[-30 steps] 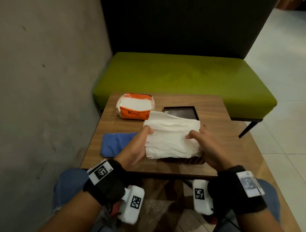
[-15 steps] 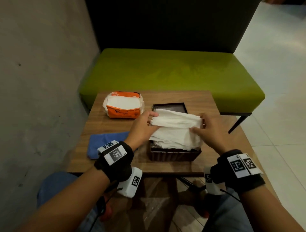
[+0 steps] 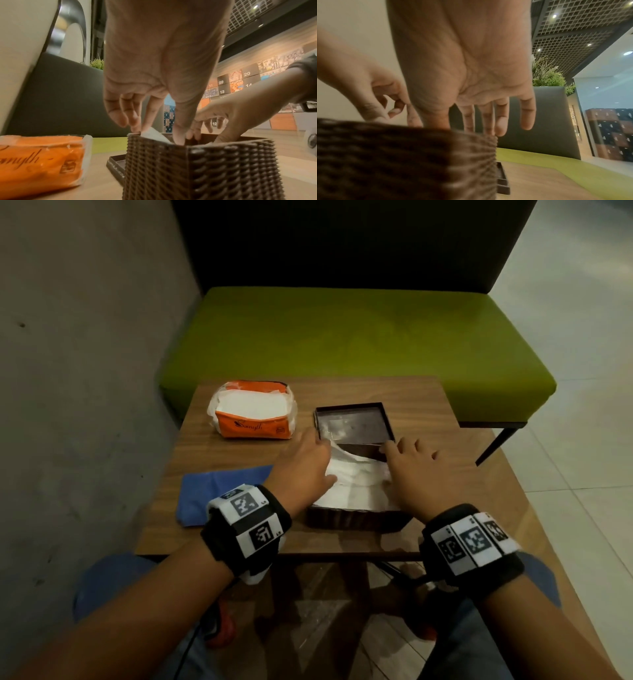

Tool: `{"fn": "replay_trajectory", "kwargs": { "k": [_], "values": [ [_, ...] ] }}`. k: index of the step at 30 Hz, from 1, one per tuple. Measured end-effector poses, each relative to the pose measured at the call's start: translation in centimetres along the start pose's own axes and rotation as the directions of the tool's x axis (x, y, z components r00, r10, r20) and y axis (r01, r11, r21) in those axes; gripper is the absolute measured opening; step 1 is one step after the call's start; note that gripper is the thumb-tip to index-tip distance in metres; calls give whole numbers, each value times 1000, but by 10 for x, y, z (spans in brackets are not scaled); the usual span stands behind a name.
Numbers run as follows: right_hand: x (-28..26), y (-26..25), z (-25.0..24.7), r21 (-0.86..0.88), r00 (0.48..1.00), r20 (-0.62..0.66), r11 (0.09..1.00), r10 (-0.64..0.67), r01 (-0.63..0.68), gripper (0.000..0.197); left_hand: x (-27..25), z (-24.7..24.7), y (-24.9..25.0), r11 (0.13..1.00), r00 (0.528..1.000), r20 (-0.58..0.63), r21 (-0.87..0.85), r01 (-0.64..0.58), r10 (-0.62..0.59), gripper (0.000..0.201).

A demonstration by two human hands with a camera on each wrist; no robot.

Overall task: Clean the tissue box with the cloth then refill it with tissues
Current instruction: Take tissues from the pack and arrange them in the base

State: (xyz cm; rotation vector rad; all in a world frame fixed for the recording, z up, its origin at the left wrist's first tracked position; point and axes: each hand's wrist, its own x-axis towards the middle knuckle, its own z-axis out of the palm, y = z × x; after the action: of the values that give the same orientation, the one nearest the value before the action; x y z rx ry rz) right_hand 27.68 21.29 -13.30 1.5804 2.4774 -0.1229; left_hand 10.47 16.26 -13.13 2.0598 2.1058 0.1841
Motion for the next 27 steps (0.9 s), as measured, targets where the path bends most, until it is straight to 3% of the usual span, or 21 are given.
{"fn": "replay_trajectory", "kwargs": {
  "k": [2, 3, 4, 6, 9, 14, 18, 20, 23, 25, 27],
  "values": [
    [-9, -8, -1, 59, 994, -105, 998, 9, -3, 43, -7, -2, 4, 997, 987, -139, 0, -80, 79, 26],
    [-12, -12, -2, 124, 991, -131, 992, 9, 7, 38, -10, -3, 5, 989, 978, -148, 27, -145, 148, 18],
    [-13, -17, -2, 195, 993, -121, 981, 4, 19, 30, -13, -3, 7, 976, 971, -104, 75, -206, 214, 14],
    [-13, -27, -2, 277, 1000, 17, 961, -7, 2, 18, -16, 2, 8, 942, 959, 65, 178, -285, 277, 19],
    [-4, -37, 2, 268, 976, 217, 963, -36, -25, 16, -14, 8, 4, 923, 953, 211, 272, -271, 217, 24],
    [11, -34, 9, 274, 955, 295, 960, -33, -51, 40, -3, 14, -2, 925, 943, 294, 293, -242, 154, 48],
    [14, -39, 15, 289, 935, 353, 955, -40, -69, 56, 3, 17, -8, 950, 906, 407, 218, -224, 121, 53],
    [14, -42, 15, 301, 938, 344, 951, -36, -74, 54, 2, 15, -11, 958, 913, 372, 154, -241, 170, 47],
    [11, -44, 12, 313, 968, 247, 949, -38, -43, 47, -2, 3, -19, 972, 957, 174, 11, -235, 230, 35],
    [11, -43, 11, 311, 971, 228, 950, -70, -5, 46, -2, -10, -34, 972, 983, 13, -149, -181, 185, 25],
    [12, -44, 13, 321, 944, 311, 947, -113, 8, 47, 4, -23, -59, 956, 990, -125, -276, -97, 65, 18]
  ]
}}
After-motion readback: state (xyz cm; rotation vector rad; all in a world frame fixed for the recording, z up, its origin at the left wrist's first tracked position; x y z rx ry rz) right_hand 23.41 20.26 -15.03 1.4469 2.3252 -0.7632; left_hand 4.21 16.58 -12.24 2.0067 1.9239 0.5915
